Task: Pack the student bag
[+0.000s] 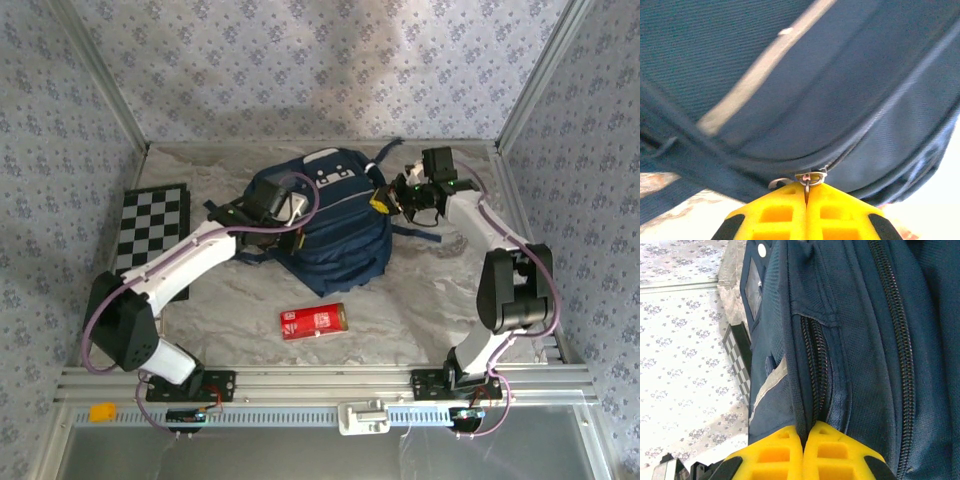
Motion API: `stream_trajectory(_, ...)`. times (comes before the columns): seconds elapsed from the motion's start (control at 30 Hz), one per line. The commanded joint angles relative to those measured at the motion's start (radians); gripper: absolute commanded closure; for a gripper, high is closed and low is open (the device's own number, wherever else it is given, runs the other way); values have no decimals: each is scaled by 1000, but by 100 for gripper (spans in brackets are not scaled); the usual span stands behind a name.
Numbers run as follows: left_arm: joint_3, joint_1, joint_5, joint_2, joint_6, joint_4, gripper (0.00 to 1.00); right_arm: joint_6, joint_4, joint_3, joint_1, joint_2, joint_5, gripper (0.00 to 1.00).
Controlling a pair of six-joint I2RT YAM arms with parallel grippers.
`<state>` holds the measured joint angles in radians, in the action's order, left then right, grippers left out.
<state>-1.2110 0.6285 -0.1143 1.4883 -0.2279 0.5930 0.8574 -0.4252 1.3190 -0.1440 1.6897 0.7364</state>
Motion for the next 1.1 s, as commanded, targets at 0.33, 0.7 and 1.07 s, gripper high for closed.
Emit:
stream_trajectory(0.33,-24,28,-6,34,-58,-68,100,-49,-52,28,-23,-72,-92,48)
stream_trajectory(0.7,-8,29,-14,23,-69,-122,100,209,164,-220,-224,-243,-231,30)
stream_trajectory(1.07,21,30,-12,-2,-72,-151,100,317,260,-228,-329,-197,-359,39)
